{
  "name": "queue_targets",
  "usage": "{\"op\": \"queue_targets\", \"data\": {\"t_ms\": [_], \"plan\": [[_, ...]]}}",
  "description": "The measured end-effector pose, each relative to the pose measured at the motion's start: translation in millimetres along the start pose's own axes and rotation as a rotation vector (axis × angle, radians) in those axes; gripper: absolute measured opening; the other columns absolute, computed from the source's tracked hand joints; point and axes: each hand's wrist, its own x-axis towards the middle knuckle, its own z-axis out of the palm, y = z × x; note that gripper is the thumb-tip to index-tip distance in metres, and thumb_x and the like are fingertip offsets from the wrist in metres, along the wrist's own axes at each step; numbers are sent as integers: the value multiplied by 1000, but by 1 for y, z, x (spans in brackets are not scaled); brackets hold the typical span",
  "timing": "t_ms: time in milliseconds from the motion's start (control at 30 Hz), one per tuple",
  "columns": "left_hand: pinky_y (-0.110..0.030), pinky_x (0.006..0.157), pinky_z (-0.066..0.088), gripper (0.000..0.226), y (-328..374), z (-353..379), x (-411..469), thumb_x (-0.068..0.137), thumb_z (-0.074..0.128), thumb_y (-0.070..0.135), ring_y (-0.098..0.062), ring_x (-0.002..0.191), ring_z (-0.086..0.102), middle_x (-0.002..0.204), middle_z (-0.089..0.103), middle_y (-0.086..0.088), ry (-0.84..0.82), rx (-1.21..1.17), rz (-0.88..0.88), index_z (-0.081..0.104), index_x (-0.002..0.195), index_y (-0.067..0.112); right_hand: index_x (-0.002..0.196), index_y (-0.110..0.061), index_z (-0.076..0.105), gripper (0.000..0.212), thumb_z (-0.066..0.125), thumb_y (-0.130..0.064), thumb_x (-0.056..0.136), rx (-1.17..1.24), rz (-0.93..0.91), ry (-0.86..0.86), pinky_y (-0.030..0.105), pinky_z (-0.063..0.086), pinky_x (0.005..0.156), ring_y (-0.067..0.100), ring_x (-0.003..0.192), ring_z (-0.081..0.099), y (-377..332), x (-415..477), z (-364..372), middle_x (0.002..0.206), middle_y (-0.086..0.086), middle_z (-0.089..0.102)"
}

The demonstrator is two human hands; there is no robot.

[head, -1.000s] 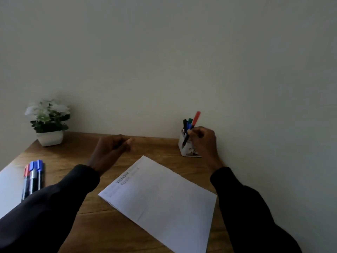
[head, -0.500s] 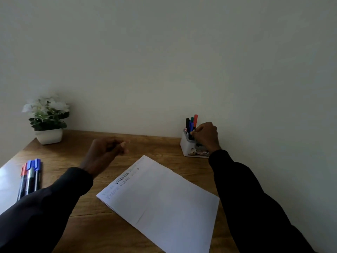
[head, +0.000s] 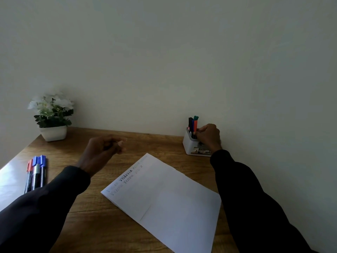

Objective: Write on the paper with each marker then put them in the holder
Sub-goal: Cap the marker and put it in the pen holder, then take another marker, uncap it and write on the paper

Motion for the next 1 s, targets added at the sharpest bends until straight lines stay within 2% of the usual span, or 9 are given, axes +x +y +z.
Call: {"op": "queue_targets", "data": {"t_ms": [133, 233, 300, 400, 533, 667, 833, 933, 1000], "plan": [[-18, 70, 57, 17, -2, -8, -4, 91, 62, 12, -8, 79, 71, 86, 74, 3, -1, 13, 6, 68, 105, 19, 101, -4, 70, 23, 81, -12, 82, -14, 5, 102, 29, 53, 72, 27, 97, 69, -4, -2, 5, 105, 14, 72], [-16, 69, 56, 18, -3, -16, -5, 91, 62, 11, -9, 80, 71, 87, 74, 2, 10, 5, -3, 68, 107, 15, 99, -5, 67, 18, 76, -8, 83, 5, -20, 172, 29, 51, 71, 27, 95, 68, -15, -9, 8, 104, 13, 71], [-17, 68, 56, 19, -5, -22, -8, 91, 62, 11, -10, 79, 71, 87, 74, 1, 24, 10, -9, 69, 108, 14, 95, -5, 68, 15, 78, -7, 83, 54, -79, 148, 30, 52, 74, 24, 91, 68, -24, -19, 11, 98, 12, 72], [-15, 68, 55, 16, -3, -35, -16, 91, 61, 10, -11, 78, 70, 84, 73, 0, 29, 47, 7, 68, 104, 17, 87, -8, 70, 9, 78, -5, 84, 229, -138, 10, 28, 53, 69, 15, 76, 66, -37, -46, 20, 85, 7, 72], [-24, 72, 57, 16, -5, -63, -33, 91, 62, 12, -13, 78, 70, 82, 73, 0, 1, 114, 19, 70, 103, 18, 80, -17, 72, 11, 80, -11, 83, 304, -220, -306, 16, 51, 60, -1, 62, 63, -63, -97, 45, 74, -3, 72], [-27, 73, 56, 16, -8, -87, -50, 92, 62, 11, -19, 76, 69, 80, 74, -5, 17, 104, -26, 71, 106, 9, 86, -9, 76, 5, 79, -13, 86, 312, -251, -524, 23, 55, 58, 5, 62, 65, -97, -139, 68, 74, 2, 74], [-35, 76, 59, 16, -14, -126, -69, 92, 63, 10, -25, 81, 70, 82, 74, -7, 45, 135, -43, 71, 104, 4, 91, -12, 75, 8, 80, -17, 86, 298, -307, -627, 24, 57, 64, 9, 70, 67, -129, -169, 99, 83, 3, 76], [-32, 73, 58, 14, -20, -150, -79, 91, 65, 11, -22, 78, 72, 81, 75, -6, 97, 158, -63, 72, 101, 4, 92, -13, 75, 8, 79, -17, 87, 293, -330, -666, 22, 53, 62, 7, 70, 67, -145, -181, 119, 83, 2, 75], [-23, 67, 55, 10, -25, -163, -86, 90, 66, 9, -12, 71, 71, 78, 75, -1, 150, 169, -97, 74, 96, 7, 92, -12, 75, 6, 78, -16, 88, 268, -357, -686, 22, 53, 60, 8, 70, 67, -157, -192, 133, 83, 4, 76]]}}
